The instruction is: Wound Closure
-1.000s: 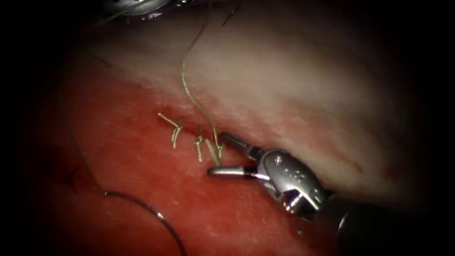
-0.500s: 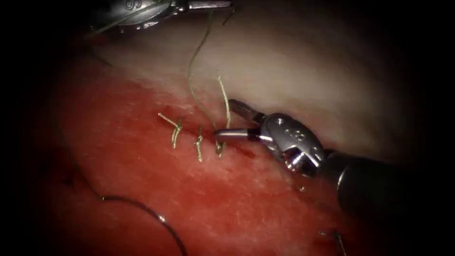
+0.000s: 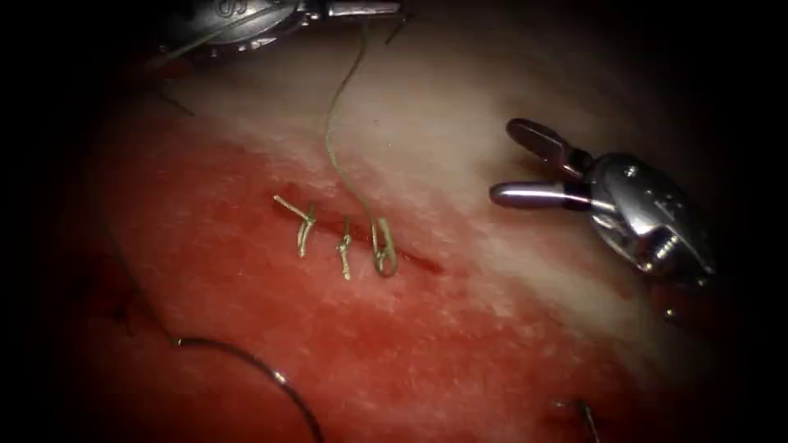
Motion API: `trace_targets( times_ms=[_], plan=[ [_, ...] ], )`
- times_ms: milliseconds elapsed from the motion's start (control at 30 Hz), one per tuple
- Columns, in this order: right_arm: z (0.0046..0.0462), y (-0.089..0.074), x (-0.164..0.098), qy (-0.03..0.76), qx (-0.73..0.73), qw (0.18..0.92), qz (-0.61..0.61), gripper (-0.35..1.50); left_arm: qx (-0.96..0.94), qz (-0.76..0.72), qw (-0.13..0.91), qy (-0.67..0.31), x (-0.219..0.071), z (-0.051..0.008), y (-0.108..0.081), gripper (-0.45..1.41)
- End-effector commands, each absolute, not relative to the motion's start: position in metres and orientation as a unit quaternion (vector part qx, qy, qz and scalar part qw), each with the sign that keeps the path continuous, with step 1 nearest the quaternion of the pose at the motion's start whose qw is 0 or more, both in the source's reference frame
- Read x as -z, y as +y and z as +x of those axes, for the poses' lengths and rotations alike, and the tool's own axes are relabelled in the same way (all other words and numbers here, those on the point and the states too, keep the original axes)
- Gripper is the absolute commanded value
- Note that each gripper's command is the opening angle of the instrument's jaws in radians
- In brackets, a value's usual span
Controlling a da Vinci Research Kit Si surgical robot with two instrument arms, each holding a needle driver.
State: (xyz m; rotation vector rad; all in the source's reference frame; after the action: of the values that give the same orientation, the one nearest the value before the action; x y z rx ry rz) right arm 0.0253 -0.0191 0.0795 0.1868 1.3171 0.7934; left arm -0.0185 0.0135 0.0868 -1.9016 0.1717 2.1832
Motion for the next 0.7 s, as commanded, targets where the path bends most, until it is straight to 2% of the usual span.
trace_targets(
  times_ms=[33, 267, 467, 700],
  plan=[
    [0.0272, -0.019, -0.081, 0.594, -0.356, 0.717, 0.085, 1.36, -0.747, -0.651, 0.119, 0.060, -0.087, -0.0191, 0.014, -0.45],
    [0.0346, -0.022, -0.090, 0.570, -0.345, 0.737, 0.110, 1.33, -0.746, -0.652, 0.119, 0.059, -0.087, -0.0192, 0.014, -0.45],
    [0.0372, -0.024, -0.092, 0.567, -0.350, 0.735, 0.124, 1.33, -0.746, -0.652, 0.120, 0.060, -0.087, -0.0195, 0.014, -0.45],
    [0.0382, -0.023, -0.093, 0.562, -0.357, 0.735, 0.126, 1.33, -0.744, -0.655, 0.118, 0.059, -0.086, -0.0202, 0.013, -0.45]
  ],
)
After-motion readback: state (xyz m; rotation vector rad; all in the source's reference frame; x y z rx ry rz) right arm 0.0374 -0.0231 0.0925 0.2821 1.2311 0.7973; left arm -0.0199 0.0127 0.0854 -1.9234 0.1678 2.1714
